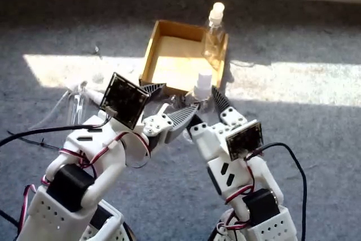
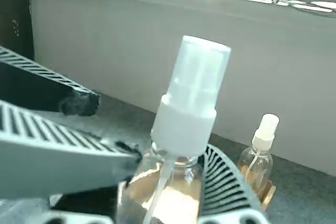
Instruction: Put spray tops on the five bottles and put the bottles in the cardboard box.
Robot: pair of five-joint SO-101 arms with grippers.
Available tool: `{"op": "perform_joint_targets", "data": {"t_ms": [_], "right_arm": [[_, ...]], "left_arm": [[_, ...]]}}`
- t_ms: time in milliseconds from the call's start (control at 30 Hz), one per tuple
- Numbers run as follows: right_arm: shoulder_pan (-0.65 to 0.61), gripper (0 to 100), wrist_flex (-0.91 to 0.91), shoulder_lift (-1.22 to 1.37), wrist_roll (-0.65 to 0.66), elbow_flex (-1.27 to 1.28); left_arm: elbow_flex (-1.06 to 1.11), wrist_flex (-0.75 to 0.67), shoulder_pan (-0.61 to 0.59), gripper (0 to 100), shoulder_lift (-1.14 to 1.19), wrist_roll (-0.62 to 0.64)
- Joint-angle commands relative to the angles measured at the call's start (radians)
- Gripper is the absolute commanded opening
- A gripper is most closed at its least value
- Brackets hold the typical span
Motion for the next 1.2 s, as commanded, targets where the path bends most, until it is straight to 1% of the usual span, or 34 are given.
{"op": "perform_joint_targets", "data": {"t_ms": [0, 167, 300, 367, 467, 500, 600, 667, 767, 933, 1000, 1067, 1167], "right_arm": [[0.056, 0.5, -0.094, -0.005, -0.009, -0.008], [0.120, 0.5, -0.214, -0.004, -0.003, 0.035], [0.180, 0.5, -0.294, 0.033, -0.006, 0.035], [0.220, 0.5, -0.358, 0.127, -0.008, 0.030], [0.257, 0.5, -0.463, 0.348, -0.009, -0.021], [0.259, 0.5, -0.490, 0.432, -0.009, -0.068], [0.260, 0.5, -0.541, 0.685, -0.009, -0.220], [0.260, 0.5, -0.602, 0.840, -0.009, -0.318], [0.259, 0.5, -0.727, 1.058, -0.009, -0.450], [0.257, 0.5, -0.943, 1.363, -0.003, -0.587], [0.257, 0.5, -1.040, 1.452, -0.003, -0.608], [0.257, 0.5, -1.127, 1.534, -0.003, -0.613], [0.257, 0.5, -1.207, 1.626, -0.003, -0.613]], "left_arm": [[-0.131, 0.043, -0.015, 26, -0.007, -0.006], [-0.220, 0.087, -0.016, 26, -0.008, -0.005], [-0.226, 0.135, -0.096, 26, -0.007, -0.006], [-0.205, 0.184, -0.145, 26, -0.001, -0.009], [-0.105, 0.238, -0.229, 26, -0.004, -0.014], [-0.062, 0.242, -0.259, 26, -0.004, -0.038], [0.102, 0.235, -0.340, 26, -0.005, -0.169], [0.219, 0.199, -0.384, 26, -0.008, -0.193], [0.377, 0.094, -0.432, 26, -0.008, -0.198], [0.568, -0.077, -0.453, 26, -0.008, -0.206], [0.595, -0.097, -0.453, 26, -0.008, -0.242], [0.610, -0.095, -0.447, 26, -0.008, -0.247], [0.621, -0.098, -0.447, 26, -0.008, -0.252]]}}
